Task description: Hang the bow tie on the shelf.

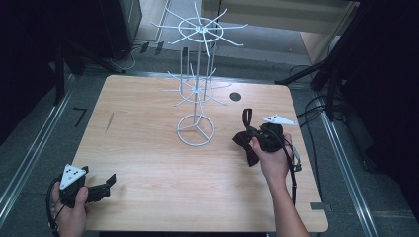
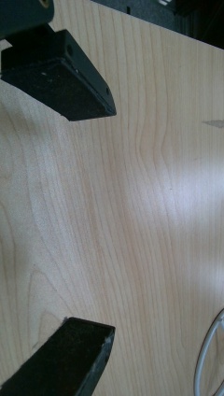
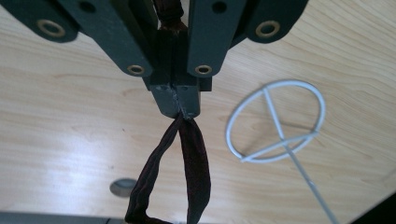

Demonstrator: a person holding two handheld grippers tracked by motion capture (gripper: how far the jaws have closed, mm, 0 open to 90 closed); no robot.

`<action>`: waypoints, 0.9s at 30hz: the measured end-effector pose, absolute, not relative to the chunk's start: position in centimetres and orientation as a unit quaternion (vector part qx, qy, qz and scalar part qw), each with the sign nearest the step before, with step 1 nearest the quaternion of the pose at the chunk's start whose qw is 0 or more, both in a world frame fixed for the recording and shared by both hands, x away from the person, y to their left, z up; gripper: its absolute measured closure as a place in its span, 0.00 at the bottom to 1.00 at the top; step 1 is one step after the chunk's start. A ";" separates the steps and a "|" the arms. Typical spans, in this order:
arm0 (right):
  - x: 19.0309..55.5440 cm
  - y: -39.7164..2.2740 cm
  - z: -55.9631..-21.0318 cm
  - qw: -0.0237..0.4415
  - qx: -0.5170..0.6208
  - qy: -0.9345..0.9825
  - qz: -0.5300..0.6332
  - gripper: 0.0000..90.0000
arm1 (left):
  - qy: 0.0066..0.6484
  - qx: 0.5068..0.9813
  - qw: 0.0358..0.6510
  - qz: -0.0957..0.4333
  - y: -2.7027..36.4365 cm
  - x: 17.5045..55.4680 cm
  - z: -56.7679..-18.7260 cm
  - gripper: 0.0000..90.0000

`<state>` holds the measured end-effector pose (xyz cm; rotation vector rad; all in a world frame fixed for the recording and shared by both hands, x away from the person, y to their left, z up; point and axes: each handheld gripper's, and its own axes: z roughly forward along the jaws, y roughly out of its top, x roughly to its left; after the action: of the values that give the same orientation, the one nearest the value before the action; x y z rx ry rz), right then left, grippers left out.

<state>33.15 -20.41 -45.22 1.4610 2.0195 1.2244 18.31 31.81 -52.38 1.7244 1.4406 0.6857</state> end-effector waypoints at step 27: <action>30.3 -17.0 -41.3 0.207 0.458 0.696 0.513 1.00 | 0.565 0.676 0.388 0.270 31.8 18.3 -52.4 0.00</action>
<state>30.29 -17.03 -41.27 1.2746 1.9383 1.4290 18.28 31.81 -52.38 1.7199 1.4385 0.6868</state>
